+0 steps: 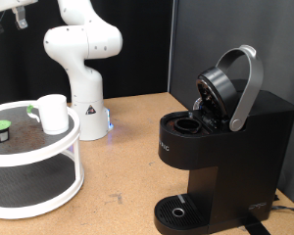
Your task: Make a cup of coffee with the keurig machine
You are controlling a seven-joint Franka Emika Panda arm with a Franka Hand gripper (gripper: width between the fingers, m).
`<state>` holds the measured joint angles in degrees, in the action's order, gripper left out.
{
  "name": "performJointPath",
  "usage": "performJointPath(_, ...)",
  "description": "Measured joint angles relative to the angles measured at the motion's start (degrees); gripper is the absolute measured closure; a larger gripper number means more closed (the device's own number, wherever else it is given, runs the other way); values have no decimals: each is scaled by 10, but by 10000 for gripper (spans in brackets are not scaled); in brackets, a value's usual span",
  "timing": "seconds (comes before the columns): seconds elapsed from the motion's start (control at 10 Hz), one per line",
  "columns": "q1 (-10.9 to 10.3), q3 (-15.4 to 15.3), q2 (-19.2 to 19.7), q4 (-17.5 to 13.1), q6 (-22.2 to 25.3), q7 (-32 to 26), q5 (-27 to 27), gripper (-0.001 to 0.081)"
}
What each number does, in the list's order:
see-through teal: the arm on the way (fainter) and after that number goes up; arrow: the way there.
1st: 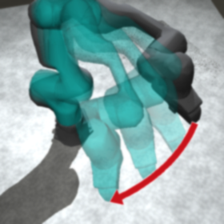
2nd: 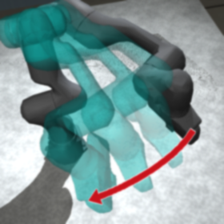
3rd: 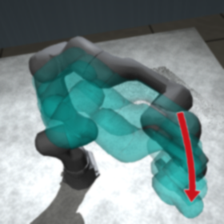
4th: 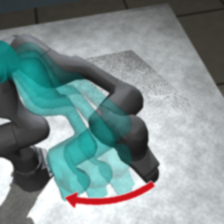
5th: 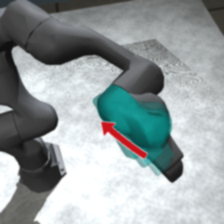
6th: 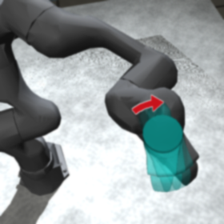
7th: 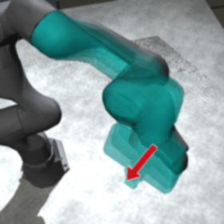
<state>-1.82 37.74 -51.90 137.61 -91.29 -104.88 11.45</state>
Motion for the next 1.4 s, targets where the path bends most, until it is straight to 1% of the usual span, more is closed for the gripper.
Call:
performJointPath(0.1, 2, -2, 2, 0, 0, 17, 3, -1)
performJointPath(0.2, 4, -5, 4, 0, -2, 19, 19, -1)
performJointPath(0.3, 3, -9, 4, 2, -17, 12, 50, -1)
performJointPath(0.5, 0, -7, 10, 3, -23, -25, 99, -1)
performJointPath(0.7, -2, -1, 28, 0, -41, -30, 107, -1)
performJointPath(0.9, -2, 1, 28, 1, -41, -36, 107, -1)
performJointPath(1.0, -3, 9, 30, -2, -43, -52, 107, -1)
performJointPath(1.1, -7, 26, 37, -10, -52, -73, 107, -1)
performJointPath(1.3, -25, 69, 61, -24, -92, -101, 107, -1)
performJointPath(1.4, -35, 87, 77, -27, -110, -101, 107, -1)
